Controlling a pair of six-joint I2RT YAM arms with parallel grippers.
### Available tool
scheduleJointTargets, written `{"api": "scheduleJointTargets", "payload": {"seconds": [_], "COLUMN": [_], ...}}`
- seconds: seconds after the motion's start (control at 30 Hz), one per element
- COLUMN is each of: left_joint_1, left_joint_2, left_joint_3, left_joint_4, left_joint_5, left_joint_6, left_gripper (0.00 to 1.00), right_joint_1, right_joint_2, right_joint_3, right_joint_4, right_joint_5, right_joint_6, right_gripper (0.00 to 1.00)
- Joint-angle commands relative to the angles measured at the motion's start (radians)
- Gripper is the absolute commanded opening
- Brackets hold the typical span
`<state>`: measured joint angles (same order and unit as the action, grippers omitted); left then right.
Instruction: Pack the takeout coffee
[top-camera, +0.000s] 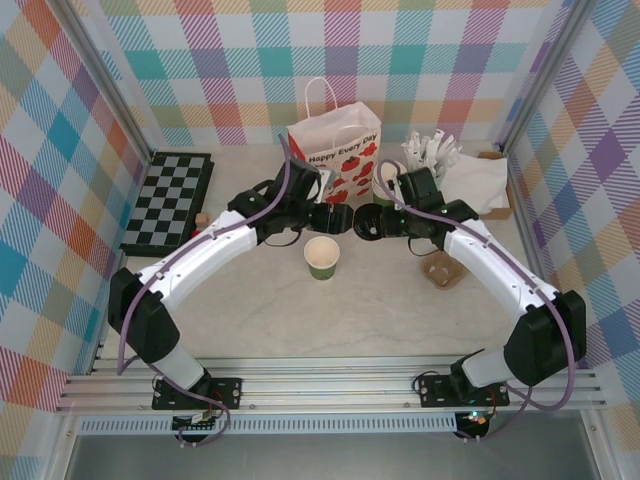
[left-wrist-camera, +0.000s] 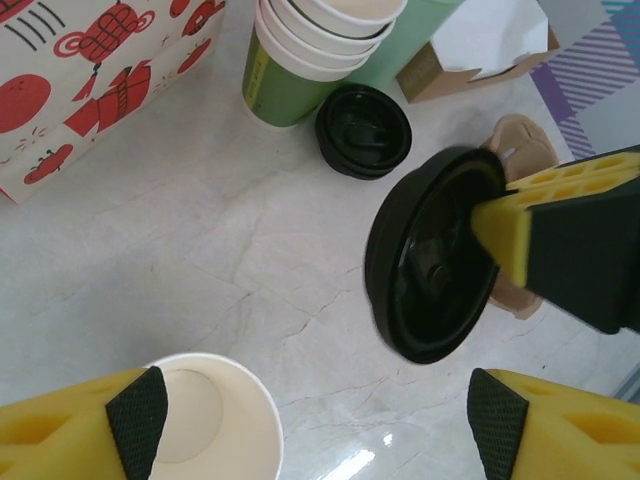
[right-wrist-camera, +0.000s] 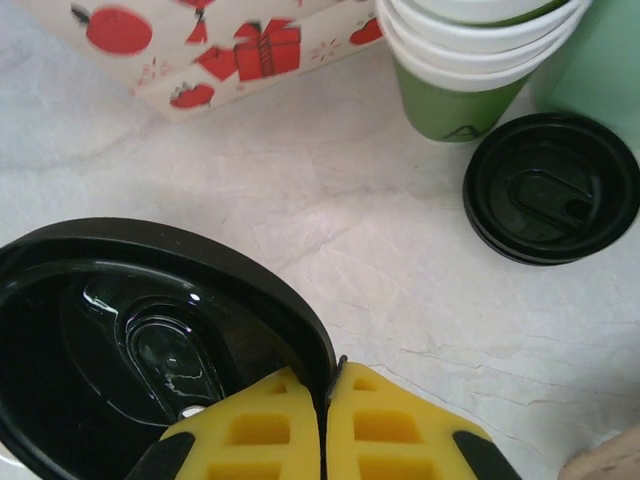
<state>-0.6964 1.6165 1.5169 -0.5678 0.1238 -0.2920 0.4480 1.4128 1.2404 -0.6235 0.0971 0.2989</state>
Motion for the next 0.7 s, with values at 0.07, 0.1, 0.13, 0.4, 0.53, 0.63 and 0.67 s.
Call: {"api": "scheduleJointTargets", "payload": {"seconds": [0.07, 0.1, 0.13, 0.4, 0.53, 0.63, 0.67], "left_joint_1": [-0.003, -0.003, -0.003, -0.016, -0.017, -0.019, -0.021], "left_joint_2": [-0.068, -0.077, -0.078, -0.036, -0.037, -0.023, -0.02], "left_joint_3": [-0.15, -0.2, -0.237, -0.232, -0.243, -0.239, -0.241], "left_joint_4": [0.333, 0.435, 0.513, 0.584, 0.56, 0.585, 0.59], "left_joint_5": [0.111, 0.137, 0.147, 0.142, 0.034, 0.039, 0.039], "left_joint_6": [-0.234, -0.313, -0.388, -0.541, -0.558, -0.574, -0.577], "left_gripper": [0.82, 0.82, 0.82, 0.8, 0.68, 0.64, 0.62], "right_joint_1": [0.002, 0.008, 0.021, 0.087, 0.097, 0.103, 0.105], "right_joint_2": [-0.037, -0.046, -0.051, -0.032, -0.029, -0.031, -0.029], "right_joint_3": [0.046, 0.033, 0.023, 0.022, 0.027, 0.019, 0.019], "right_joint_4": [0.01, 0.043, 0.07, 0.124, 0.122, 0.126, 0.127], "right_joint_5": [0.041, 0.03, 0.033, 0.109, 0.109, 0.107, 0.108], "right_joint_6": [0.329, 0.385, 0.43, 0.558, 0.567, 0.585, 0.59], "right_gripper": [0.0, 0.0, 0.0, 0.0, 0.0, 0.0, 0.0]}}
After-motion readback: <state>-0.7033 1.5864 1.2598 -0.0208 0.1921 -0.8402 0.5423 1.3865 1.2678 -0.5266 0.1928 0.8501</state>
